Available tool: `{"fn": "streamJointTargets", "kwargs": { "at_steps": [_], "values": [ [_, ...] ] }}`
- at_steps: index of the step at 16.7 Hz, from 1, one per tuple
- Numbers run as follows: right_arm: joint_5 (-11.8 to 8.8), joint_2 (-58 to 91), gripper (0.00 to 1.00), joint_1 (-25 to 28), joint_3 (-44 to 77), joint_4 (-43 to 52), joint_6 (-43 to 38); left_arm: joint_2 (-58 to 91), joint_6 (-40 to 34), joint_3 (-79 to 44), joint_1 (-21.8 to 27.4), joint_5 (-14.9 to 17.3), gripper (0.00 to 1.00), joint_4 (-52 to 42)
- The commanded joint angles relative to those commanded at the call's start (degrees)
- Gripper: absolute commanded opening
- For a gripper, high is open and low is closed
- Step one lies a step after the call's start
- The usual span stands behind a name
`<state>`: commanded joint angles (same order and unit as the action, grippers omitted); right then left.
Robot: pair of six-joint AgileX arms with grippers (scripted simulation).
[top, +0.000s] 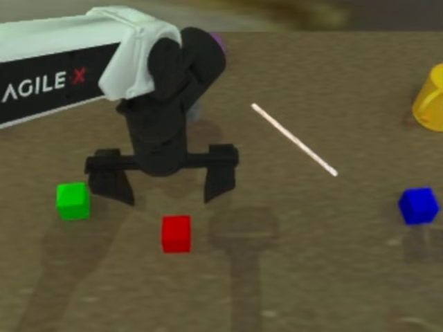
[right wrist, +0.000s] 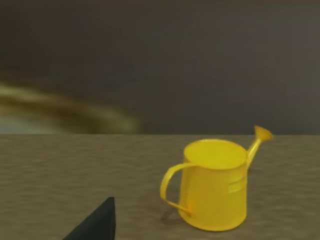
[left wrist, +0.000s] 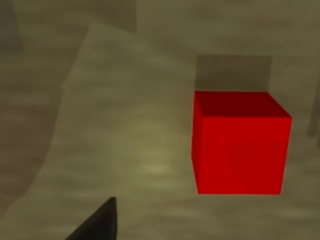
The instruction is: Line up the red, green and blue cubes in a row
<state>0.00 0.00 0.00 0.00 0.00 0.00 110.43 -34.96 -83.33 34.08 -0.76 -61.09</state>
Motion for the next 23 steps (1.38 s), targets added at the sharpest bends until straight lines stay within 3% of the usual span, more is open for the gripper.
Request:
{"fn": "streamJointTargets", "kwargs": {
  "at_steps": [6,15,23],
  "values": [
    [0.0,0.0,1.0,0.0,0.0,0.0,0.0,0.3,1.9,0.3,-2.0,0.1,1.0,0.3],
    [0.0,0.0,1.0,0.0,0.0,0.0,0.0,1.0,18.0,2.7,-24.2,0.7,1.0,1.7],
    [0.0,0.0,1.0,0.0,0.0,0.0,0.0,1.9,19.1,4.1,-25.4,0.8,1.0,4.0]
  ]
}}
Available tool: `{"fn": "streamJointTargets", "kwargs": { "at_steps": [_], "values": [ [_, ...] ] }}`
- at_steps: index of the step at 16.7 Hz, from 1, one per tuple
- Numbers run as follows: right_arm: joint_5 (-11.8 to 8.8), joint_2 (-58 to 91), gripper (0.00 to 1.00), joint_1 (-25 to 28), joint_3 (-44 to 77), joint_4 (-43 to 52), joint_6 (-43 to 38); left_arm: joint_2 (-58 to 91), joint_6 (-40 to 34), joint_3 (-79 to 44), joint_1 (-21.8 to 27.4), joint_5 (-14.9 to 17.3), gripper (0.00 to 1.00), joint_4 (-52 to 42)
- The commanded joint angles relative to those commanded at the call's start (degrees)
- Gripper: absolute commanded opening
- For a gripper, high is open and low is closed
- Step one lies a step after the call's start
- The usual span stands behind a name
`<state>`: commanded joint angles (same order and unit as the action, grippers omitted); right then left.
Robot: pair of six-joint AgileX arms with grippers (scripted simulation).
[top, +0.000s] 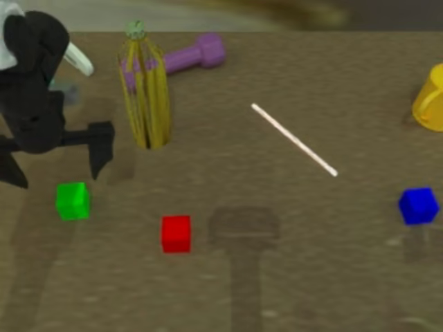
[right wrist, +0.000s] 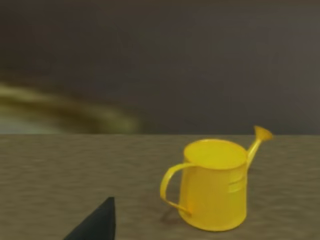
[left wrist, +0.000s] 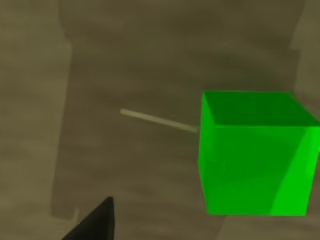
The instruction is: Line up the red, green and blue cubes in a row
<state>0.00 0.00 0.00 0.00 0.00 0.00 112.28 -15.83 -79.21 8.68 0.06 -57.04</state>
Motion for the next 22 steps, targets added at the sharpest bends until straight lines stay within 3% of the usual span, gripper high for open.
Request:
{"fn": "streamJointTargets", "kwargs": {
  "at_steps": [7,12,22],
  "values": [
    [0.0,0.0,1.0,0.0,0.0,0.0,0.0,7.0,0.3,7.9,-0.2,0.1,1.0,15.3],
    [0.0,0.0,1.0,0.0,0.0,0.0,0.0,7.7,0.3,8.5,-0.2,0.1,1.0,16.3],
    [0.0,0.0,1.0,0.0,0.0,0.0,0.0,7.7,0.3,8.5,-0.2,0.1,0.25,16.3]
  ]
}}
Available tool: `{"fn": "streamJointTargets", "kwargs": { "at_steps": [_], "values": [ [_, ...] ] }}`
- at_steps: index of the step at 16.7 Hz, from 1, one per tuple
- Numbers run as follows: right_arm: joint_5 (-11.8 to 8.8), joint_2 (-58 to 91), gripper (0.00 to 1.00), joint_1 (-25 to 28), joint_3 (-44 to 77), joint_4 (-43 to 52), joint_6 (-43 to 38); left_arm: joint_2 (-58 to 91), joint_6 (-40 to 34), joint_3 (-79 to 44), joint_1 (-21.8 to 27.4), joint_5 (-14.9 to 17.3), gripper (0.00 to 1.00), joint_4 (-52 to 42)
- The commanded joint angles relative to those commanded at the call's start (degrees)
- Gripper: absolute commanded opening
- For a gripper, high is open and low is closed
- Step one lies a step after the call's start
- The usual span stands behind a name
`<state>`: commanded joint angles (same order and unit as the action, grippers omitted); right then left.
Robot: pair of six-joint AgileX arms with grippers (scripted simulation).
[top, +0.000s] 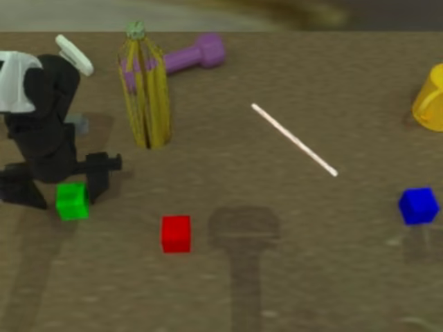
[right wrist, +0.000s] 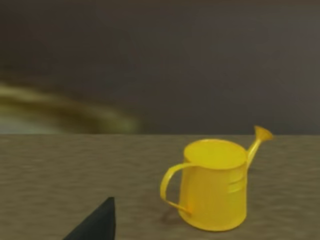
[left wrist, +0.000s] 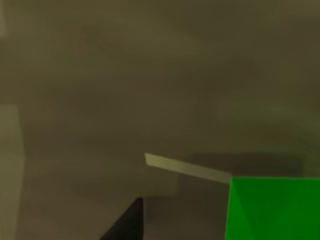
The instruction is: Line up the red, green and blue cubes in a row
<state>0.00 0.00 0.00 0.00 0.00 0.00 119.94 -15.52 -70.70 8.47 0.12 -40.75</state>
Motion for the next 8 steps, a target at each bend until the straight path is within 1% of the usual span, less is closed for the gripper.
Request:
{"fn": "streamJointTargets", "kwargs": {
  "at_steps": [3,4,8],
  "values": [
    [0.0,0.0,1.0,0.0,0.0,0.0,0.0,0.0,0.0,0.0,0.0,0.0,0.02,0.0],
    [0.0,0.0,1.0,0.0,0.0,0.0,0.0,0.0,0.0,0.0,0.0,0.0,0.0,0.0],
    [0.0,0.0,1.0,0.0,0.0,0.0,0.0,0.0,0.0,0.0,0.0,0.0,0.0,0.0]
  ]
}}
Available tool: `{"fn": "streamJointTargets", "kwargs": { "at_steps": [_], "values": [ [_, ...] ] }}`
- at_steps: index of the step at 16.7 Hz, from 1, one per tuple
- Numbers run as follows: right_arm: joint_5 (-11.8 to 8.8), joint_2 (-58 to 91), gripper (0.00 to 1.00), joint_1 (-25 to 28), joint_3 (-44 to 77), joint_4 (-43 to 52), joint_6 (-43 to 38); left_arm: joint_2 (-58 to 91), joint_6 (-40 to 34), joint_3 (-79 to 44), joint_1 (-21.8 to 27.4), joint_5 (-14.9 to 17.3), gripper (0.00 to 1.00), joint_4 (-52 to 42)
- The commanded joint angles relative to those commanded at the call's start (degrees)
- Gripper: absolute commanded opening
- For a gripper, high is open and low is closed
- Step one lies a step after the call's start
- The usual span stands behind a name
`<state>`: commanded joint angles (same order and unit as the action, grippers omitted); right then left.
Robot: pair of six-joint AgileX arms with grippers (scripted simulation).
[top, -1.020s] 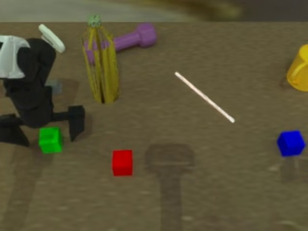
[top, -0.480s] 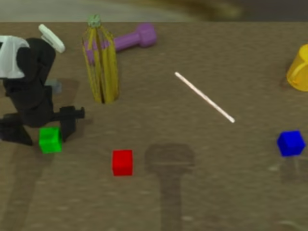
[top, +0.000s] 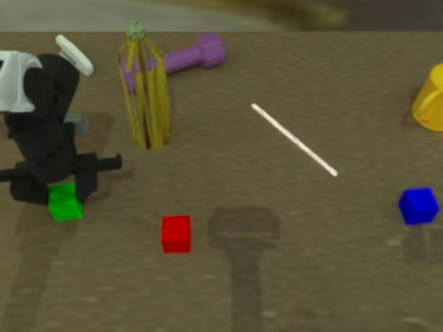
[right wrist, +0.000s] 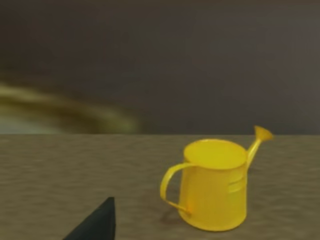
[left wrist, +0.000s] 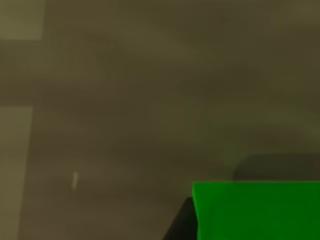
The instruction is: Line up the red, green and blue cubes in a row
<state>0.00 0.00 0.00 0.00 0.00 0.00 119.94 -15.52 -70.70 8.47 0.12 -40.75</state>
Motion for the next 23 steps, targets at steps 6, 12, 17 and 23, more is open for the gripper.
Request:
{"fn": "streamJointTargets", "kwargs": {
  "at_steps": [6,12,17,23],
  "values": [
    [0.0,0.0,1.0,0.0,0.0,0.0,0.0,-2.8,0.4,-1.5,0.0,-0.6,0.0,-2.2],
    [0.0,0.0,1.0,0.0,0.0,0.0,0.0,-7.6,0.3,-7.6,-0.8,-0.6,0.0,-13.8],
    [0.0,0.0,1.0,0.0,0.0,0.0,0.0,-8.8,0.2,-8.8,-1.0,-0.6,0.0,-15.7],
    [0.0,0.0,1.0,0.0,0.0,0.0,0.0,-5.6,-5.3,-13.8,5.9,-0.8,0.0,-18.0]
  ]
}}
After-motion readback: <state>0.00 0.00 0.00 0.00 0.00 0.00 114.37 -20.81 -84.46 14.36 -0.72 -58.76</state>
